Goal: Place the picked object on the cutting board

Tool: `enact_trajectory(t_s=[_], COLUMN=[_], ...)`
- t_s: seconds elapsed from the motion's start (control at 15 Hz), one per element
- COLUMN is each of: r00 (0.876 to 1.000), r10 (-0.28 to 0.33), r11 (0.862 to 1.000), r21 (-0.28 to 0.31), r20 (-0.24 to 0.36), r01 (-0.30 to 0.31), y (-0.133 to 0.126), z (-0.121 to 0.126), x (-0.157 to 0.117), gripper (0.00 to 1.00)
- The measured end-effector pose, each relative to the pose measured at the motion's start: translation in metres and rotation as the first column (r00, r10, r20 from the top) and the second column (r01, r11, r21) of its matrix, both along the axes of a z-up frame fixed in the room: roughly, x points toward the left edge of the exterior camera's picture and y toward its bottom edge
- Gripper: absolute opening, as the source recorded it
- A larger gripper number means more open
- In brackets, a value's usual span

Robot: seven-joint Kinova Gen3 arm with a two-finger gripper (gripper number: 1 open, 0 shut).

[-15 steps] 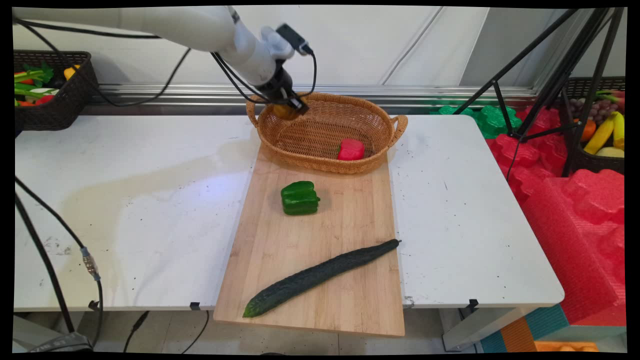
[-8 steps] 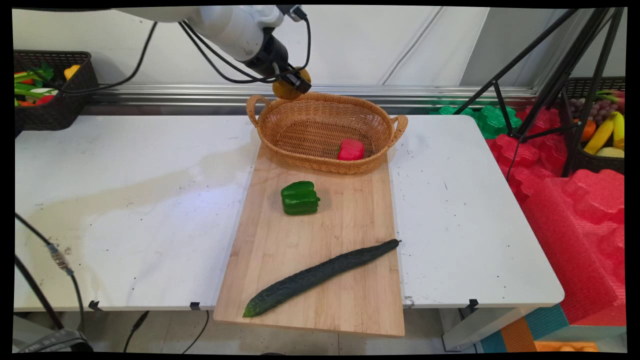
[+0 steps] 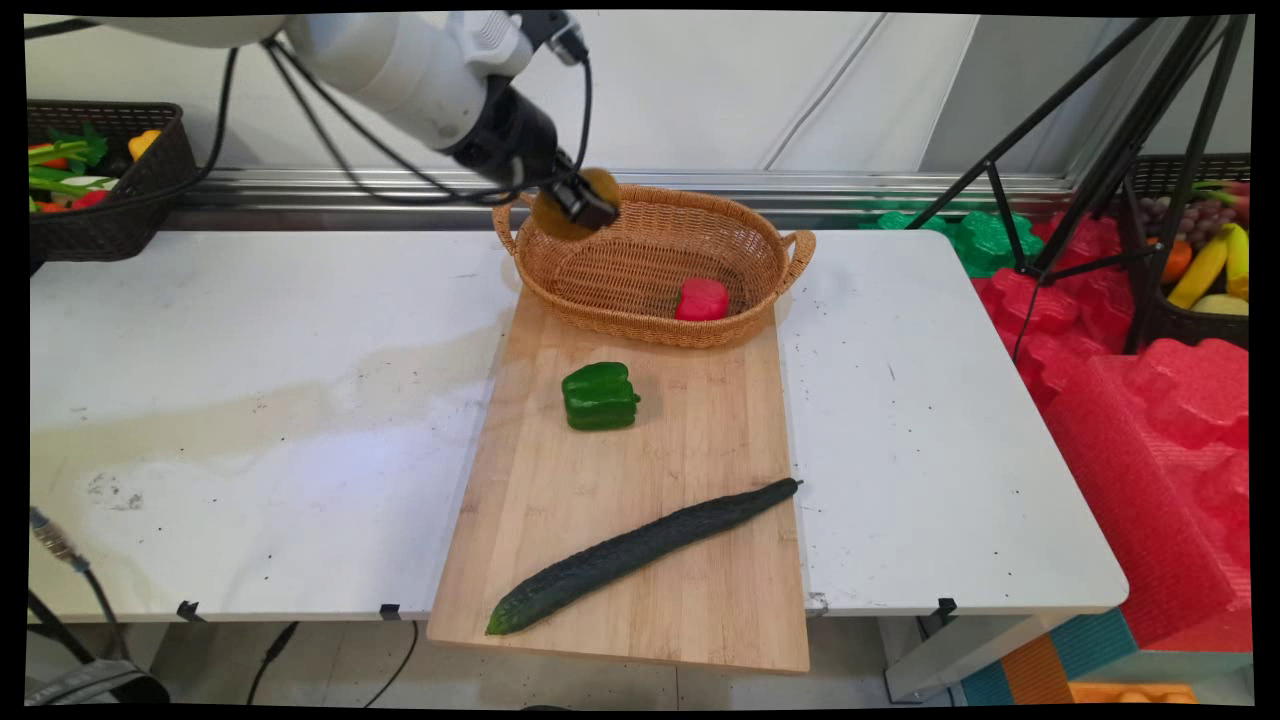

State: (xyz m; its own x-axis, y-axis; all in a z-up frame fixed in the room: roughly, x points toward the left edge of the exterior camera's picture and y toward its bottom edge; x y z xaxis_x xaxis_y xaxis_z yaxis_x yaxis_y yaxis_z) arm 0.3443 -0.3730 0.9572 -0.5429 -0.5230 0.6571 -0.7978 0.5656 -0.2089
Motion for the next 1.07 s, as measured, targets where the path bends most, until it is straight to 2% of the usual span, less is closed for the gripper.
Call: enact_trajectory(t_s=[0.2,0.53,0.8,1.07], r00=[0.998,0.984,0.971,0.953], r10=[-0.065,-0.173,-0.23,-0.281], r11=[0.997,0.981,0.967,0.952], r21=[0.029,0.097,0.132,0.16], r20=[0.009,0.037,0.073,0.111], r01=[0.065,0.169,0.219,0.262], y=[0.033,0.088,0.111,0.121], z=[-0.001,-0.012,-0.028,-0.044], x=[-0.004,-0.011,-0.017,-0.022], gripper=[0.0,0.0,0.0,0.0])
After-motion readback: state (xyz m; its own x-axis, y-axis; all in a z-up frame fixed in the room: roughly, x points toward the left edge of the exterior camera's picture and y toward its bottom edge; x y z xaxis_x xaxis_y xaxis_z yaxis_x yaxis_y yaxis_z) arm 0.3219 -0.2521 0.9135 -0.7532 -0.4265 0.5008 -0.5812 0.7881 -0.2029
